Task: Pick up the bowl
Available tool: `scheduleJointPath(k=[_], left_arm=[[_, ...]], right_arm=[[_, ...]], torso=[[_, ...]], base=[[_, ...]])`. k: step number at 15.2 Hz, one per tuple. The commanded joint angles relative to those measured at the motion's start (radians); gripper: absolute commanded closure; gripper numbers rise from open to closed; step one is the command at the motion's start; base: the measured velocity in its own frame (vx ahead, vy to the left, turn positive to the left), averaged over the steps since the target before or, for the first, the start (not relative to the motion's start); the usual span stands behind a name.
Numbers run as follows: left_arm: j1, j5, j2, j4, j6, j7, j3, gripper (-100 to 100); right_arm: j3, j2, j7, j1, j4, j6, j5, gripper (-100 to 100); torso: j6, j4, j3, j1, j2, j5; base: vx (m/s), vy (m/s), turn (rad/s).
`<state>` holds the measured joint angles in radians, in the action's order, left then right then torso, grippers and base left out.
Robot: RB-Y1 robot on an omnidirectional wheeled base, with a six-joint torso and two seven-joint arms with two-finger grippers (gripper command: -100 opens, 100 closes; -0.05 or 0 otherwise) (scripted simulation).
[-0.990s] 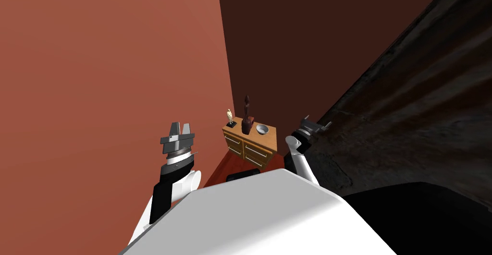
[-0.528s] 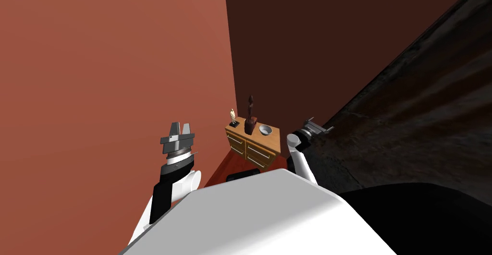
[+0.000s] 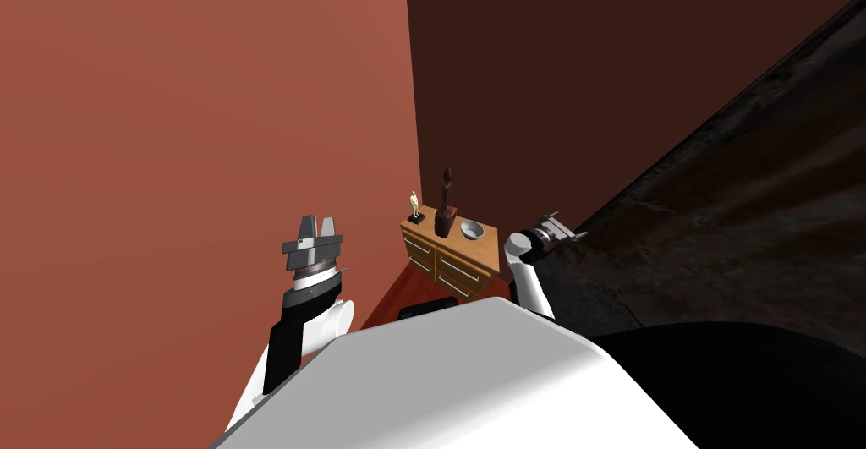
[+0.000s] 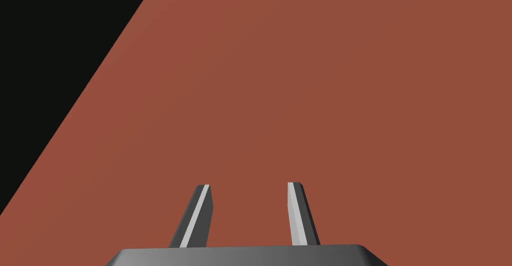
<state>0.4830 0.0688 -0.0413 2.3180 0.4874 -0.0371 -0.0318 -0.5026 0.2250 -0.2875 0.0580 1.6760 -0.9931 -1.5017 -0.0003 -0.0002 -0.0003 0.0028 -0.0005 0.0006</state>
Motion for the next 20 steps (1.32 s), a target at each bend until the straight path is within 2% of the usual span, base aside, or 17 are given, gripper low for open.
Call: scheduleJointPath(k=[1,2,3,6,7,10,11,14,15,18,19,20], left_arm=[[0.0,0.0,0.0,0.0,0.0,0.0,0.0,0],[0.0,0.0,0.0,0.0,0.0,0.0,0.0,0],[0.0,0.0,0.0,0.0,0.0,0.0,0.0,0],[0.0,0.0,0.0,0.0,0.0,0.0,0.0,0],[0.0,0.0,0.0,0.0,0.0,0.0,0.0,0],[0.0,0.0,0.0,0.0,0.0,0.0,0.0,0],[0.0,0.0,0.0,0.0,0.0,0.0,0.0,0],[0.0,0.0,0.0,0.0,0.0,0.0,0.0,0],[0.0,0.0,0.0,0.0,0.0,0.0,0.0,0],[0.0,0.0,0.0,0.0,0.0,0.0,0.0,0],[0.0,0.0,0.0,0.0,0.0,0.0,0.0,0],[0.0,0.0,0.0,0.0,0.0,0.0,0.0,0]], right_arm=[[-0.008,-0.002,-0.01,0.012,-0.013,-0.012,-0.05,-100],[-0.008,-0.002,-0.01,0.012,-0.013,-0.012,-0.069,-100],[-0.036,-0.005,-0.031,0.046,-0.044,-0.037,-0.093,-100],[-0.036,-0.005,-0.031,0.046,-0.044,-0.037,-0.16,-100],[-0.064,-0.008,-0.051,0.078,-0.076,-0.062,-0.183,-100],[-0.064,-0.008,-0.051,0.078,-0.076,-0.062,-0.25,-100],[-0.091,-0.011,-0.07,0.11,-0.107,-0.086,-0.274,-100],[-0.091,-0.011,-0.07,0.11,-0.107,-0.086,-0.337,-100],[-0.118,-0.015,-0.09,0.141,-0.137,-0.109,-0.364,-100],[-0.118,-0.015,-0.09,0.141,-0.137,-0.109,-0.422,-100],[-0.143,-0.019,-0.108,0.171,-0.166,-0.132,-0.453,-100],[-0.143,-0.019,-0.108,0.171,-0.166,-0.132,-0.477,-100]], torso=[[0.0,0.0,0.0,0.0,0.0,0.0],[0.0,0.0,0.0,0.0,0.0,0.0],[0.001,0.0,0.0,-0.001,0.0,0.0],[0.0,0.0,0.0,0.0,0.0,0.0],[0.001,0.0,0.0,-0.001,0.001,0.0],[0.0,0.0,0.0,0.0,0.0,0.0],[0.001,0.0,0.0,-0.001,0.001,0.0],[0.0,0.0,0.0,0.0,0.0,0.0],[0.001,0.0,0.0,-0.001,0.001,0.0],[0.0,0.0,0.0,-0.001,0.0,0.0],[0.001,0.0,0.0,-0.001,0.0,0.0],[0.0,0.0,0.0,-0.001,0.0,0.0]], base=[[0.014,0.029,0.069],[0.008,0.017,-0.001],[0.014,0.037,0.098],[0.009,0.028,0.067],[0.007,0.03,0.09],[0.009,0.026,0.076],[0.011,0.03,0.103],[0.009,0.027,0.059],[0.012,0.025,0.114],[0.014,0.023,0.064],[0.009,0.024,0.084],[0.009,0.029,0.126]])
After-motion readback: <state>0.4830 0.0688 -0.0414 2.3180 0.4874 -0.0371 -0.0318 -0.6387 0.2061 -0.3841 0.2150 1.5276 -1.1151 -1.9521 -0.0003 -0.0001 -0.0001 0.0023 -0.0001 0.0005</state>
